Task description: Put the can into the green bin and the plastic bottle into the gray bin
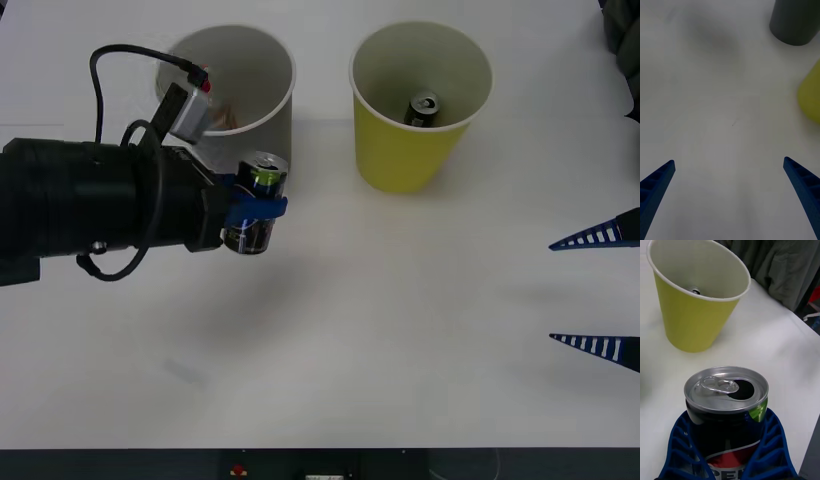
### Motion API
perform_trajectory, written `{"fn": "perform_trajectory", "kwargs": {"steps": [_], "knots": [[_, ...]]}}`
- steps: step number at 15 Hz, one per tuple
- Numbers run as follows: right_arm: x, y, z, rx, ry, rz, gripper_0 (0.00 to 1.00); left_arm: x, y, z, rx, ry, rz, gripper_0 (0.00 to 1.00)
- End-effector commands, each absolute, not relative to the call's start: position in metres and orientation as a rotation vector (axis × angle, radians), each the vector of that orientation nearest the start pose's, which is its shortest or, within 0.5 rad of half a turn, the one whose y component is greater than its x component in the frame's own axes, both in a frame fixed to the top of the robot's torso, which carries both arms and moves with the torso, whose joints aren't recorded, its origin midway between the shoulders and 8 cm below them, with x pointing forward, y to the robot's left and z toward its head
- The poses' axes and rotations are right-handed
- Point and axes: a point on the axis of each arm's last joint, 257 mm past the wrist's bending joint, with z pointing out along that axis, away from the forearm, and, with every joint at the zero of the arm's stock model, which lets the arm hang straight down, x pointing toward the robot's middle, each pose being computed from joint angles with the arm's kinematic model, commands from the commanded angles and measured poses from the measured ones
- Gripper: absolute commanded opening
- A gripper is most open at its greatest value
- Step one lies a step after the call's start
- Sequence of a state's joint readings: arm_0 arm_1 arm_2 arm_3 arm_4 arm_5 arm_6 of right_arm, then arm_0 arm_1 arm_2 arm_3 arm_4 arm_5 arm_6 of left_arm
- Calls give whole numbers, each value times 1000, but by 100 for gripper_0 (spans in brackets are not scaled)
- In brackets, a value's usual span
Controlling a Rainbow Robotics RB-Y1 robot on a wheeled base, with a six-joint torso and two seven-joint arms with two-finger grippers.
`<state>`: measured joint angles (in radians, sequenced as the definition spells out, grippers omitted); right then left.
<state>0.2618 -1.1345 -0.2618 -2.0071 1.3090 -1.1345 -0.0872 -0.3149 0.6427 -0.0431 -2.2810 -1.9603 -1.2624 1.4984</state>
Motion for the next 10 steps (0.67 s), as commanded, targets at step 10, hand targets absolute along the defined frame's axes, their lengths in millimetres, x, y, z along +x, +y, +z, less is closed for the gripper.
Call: {"fn": "perform_trajectory", "kwargs": {"steps": [10], "knots": [[341,-286,-167,-1634,1596,209,100,530,-56,33,911,1862,-685,0]]}}
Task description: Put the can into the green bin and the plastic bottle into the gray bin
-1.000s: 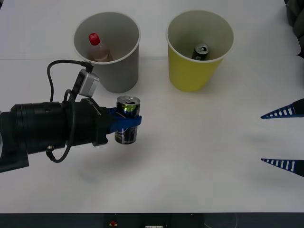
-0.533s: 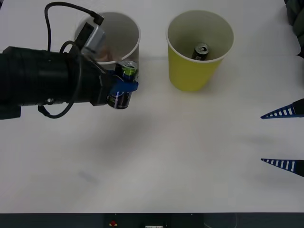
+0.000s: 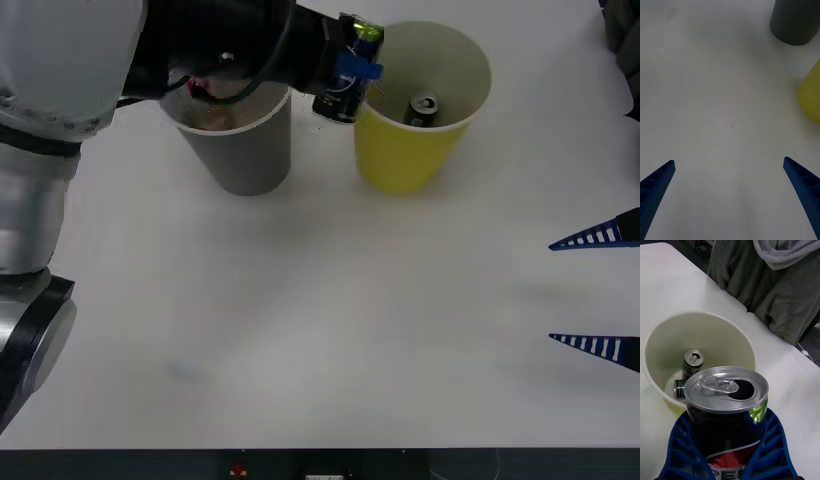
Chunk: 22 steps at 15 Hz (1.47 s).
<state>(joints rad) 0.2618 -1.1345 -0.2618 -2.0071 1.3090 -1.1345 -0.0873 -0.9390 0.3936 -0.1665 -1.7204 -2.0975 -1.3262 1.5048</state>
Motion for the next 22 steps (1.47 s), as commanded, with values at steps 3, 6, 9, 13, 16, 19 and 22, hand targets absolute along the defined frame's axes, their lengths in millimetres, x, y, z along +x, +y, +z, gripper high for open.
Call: {"fn": "perform_trajectory", "kwargs": {"steps": [3,6,9,13,16,19,22], "knots": [[341,-286,-167,-1634,1596,209,100,551,-94,46,871,1831,-735,0],[341,-286,-167,-1634,1596,209,100,572,-127,46,848,1782,-723,0],[341,-286,-167,-1634,1596,209,100,586,-148,22,843,1758,-685,0],[341,-286,-167,-1634,1596,209,100,585,-152,17,859,1750,-673,0],[341,-286,-167,-1634,1596,209,100,586,-149,15,863,1755,-662,0],[341,-286,-167,-1634,1596,209,100,587,-145,8,904,1762,-615,76],[341,-286,-167,-1634,1596,209,100,589,-140,5,948,1749,-566,100]]}}
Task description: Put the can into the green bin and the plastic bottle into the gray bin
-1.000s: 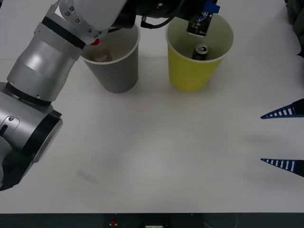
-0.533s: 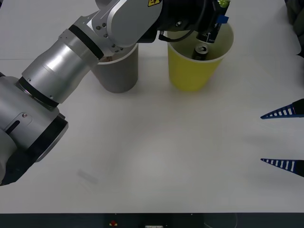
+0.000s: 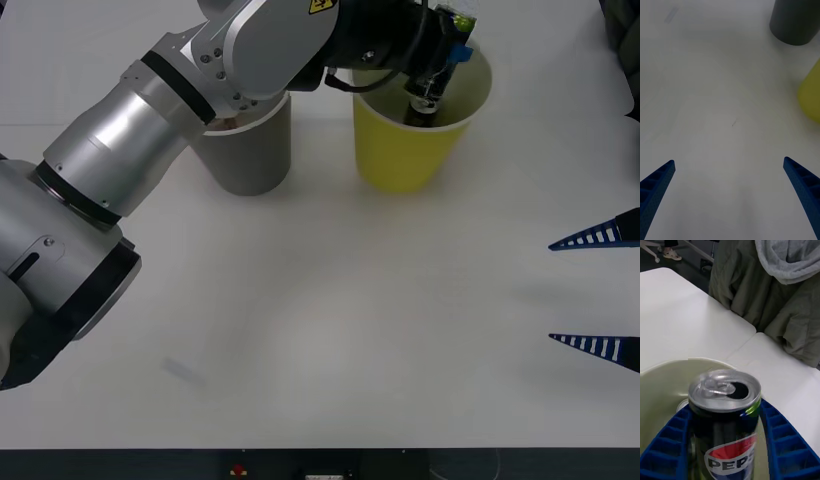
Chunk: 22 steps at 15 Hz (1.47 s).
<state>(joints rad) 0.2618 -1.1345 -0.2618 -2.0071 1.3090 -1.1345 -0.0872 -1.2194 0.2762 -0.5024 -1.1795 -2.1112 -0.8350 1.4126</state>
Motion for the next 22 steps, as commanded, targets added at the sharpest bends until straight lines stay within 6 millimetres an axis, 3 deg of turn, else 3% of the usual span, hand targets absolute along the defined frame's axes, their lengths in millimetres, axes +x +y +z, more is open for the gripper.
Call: {"fn": "perform_trajectory", "kwargs": {"steps": [1,4,8,10,14,22], "knots": [[341,-286,-167,-1634,1596,209,100,588,-140,5,949,1748,-572,100],[341,-286,-167,-1634,1596,209,100,584,-133,11,990,1743,-572,100],[341,-286,-167,-1634,1596,209,100,560,-78,30,1113,1783,-553,100],[341,-286,-167,-1634,1596,209,100,547,-52,29,1124,1748,-547,100],[341,-286,-167,-1634,1596,209,100,511,2,4,1203,1688,-543,100],[341,-286,-167,-1634,1596,209,100,465,108,-48,1348,1699,-389,100]]}}
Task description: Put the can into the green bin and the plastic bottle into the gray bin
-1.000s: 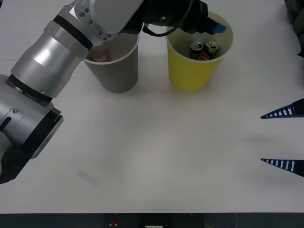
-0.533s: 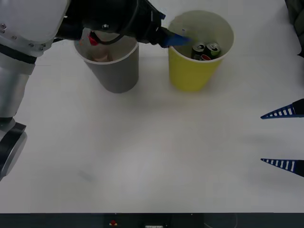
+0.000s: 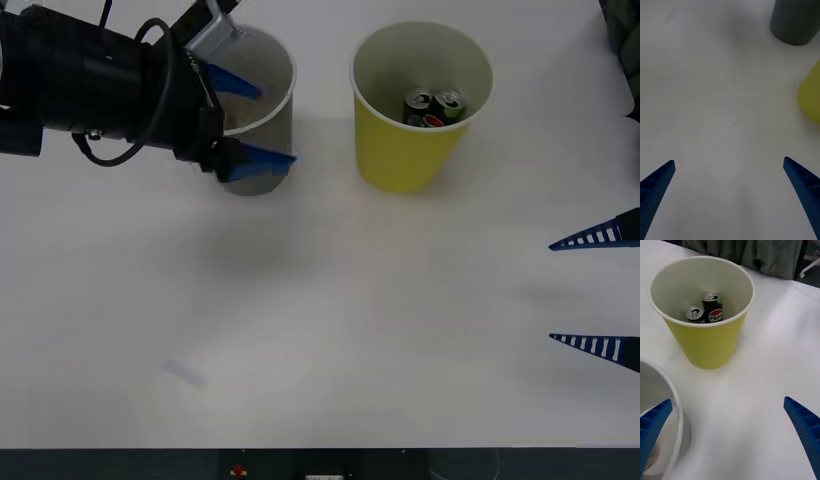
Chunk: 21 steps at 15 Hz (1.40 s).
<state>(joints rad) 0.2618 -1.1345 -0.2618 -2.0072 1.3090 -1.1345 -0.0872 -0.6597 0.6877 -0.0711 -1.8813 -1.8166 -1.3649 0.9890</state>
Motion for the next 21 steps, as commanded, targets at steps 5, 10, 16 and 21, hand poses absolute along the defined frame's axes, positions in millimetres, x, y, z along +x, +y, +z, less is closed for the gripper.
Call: {"fn": "perform_trajectory", "kwargs": {"steps": [5,10,16,21], "knots": [[341,-286,-167,-1634,1596,209,100,433,167,-81,1450,1627,-336,100],[341,-286,-167,-1634,1596,209,100,393,224,-114,1558,1567,-302,100],[341,-286,-167,-1634,1596,209,100,344,263,-143,1622,1587,-356,100],[341,-286,-167,-1634,1596,209,100,320,273,-164,1641,1638,-406,100]]}}
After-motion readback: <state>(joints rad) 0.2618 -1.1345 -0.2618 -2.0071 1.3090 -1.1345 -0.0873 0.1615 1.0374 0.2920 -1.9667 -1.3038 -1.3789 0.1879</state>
